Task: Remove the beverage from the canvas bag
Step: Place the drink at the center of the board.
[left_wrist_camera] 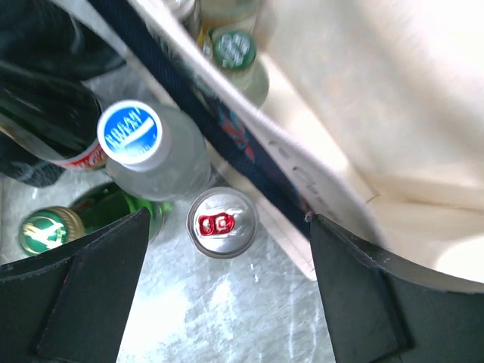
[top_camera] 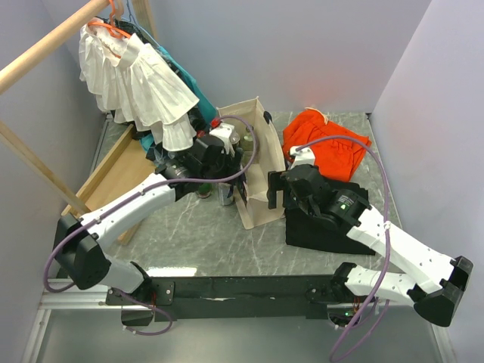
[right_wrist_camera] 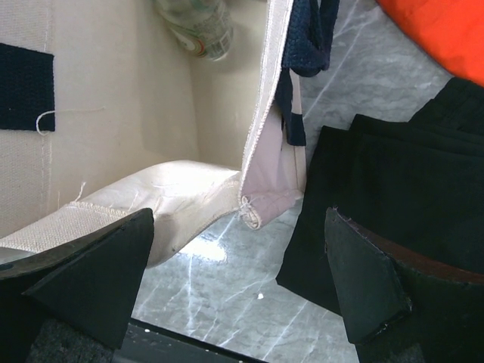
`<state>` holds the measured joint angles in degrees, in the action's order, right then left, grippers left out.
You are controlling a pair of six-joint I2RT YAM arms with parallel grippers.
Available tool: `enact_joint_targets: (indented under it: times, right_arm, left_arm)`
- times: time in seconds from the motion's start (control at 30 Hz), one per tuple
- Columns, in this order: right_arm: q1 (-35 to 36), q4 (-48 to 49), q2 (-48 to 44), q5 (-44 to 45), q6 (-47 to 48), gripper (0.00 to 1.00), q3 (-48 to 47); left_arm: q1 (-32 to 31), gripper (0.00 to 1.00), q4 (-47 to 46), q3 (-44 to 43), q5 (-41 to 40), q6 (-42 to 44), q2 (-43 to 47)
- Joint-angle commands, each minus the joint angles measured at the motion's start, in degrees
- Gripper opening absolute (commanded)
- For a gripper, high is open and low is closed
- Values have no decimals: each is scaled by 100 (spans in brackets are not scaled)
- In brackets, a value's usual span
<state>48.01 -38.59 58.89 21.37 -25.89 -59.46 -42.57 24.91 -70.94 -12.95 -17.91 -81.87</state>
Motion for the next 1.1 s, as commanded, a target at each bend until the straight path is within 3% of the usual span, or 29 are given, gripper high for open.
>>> enact_joint_targets:
  times: [0.0, 0.3, 0.77, 1.07]
  right_arm:
    - [51, -61, 17, -282, 58, 100, 136]
    - [59, 53, 43, -563, 356, 100, 426]
    - [59, 387, -1, -765, 673, 100, 558]
    - [68, 475, 52, -765, 761, 100, 550]
  left_arm:
    - [12, 92, -39, -438, 152, -19, 329]
    - [12, 94, 58, -1211, 30, 165, 251]
    - [3, 89, 901, -3328, 451, 613, -1454]
    - [12, 89, 1051, -3804, 733, 842, -2210]
